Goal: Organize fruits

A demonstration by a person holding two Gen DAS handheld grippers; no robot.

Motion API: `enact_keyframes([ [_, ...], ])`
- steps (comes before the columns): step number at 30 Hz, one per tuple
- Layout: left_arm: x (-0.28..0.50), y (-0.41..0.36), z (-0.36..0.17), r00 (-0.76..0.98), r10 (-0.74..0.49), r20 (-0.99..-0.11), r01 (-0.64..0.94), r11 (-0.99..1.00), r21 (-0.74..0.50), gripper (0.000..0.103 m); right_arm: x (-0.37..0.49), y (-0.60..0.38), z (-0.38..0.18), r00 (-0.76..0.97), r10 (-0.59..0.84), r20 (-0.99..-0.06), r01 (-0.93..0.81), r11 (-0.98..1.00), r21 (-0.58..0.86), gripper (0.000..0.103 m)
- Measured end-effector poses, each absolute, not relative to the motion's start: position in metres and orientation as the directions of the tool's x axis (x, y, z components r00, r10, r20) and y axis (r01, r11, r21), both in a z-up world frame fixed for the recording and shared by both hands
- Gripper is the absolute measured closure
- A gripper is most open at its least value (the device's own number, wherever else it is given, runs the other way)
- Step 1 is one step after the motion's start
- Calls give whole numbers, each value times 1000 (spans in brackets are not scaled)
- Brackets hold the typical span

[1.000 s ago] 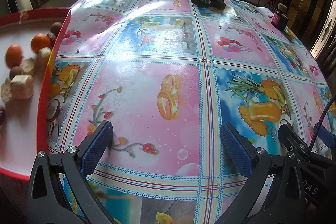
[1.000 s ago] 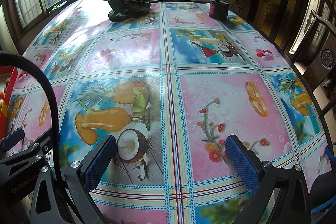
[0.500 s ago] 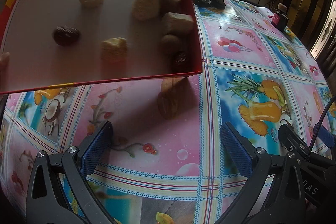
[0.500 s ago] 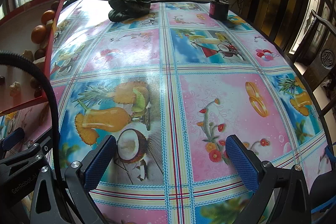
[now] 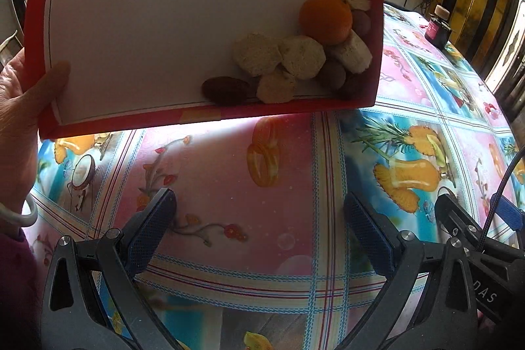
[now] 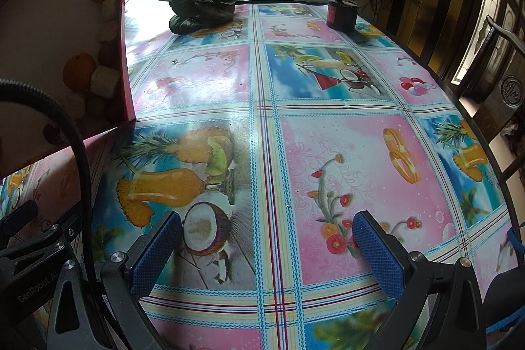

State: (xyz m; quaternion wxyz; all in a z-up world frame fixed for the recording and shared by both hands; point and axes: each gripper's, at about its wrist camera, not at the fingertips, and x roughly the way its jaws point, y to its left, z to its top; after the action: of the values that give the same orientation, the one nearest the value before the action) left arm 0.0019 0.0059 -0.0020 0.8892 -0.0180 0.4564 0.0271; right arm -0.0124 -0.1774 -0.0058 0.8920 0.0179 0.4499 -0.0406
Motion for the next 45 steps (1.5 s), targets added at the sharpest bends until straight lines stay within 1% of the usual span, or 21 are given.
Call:
enact_keyframes([
  [45, 1, 7, -3, 582, 31, -813, -64, 998, -8, 0, -11, -178, -6, 592, -57, -804, 88, 996, -6, 0],
])
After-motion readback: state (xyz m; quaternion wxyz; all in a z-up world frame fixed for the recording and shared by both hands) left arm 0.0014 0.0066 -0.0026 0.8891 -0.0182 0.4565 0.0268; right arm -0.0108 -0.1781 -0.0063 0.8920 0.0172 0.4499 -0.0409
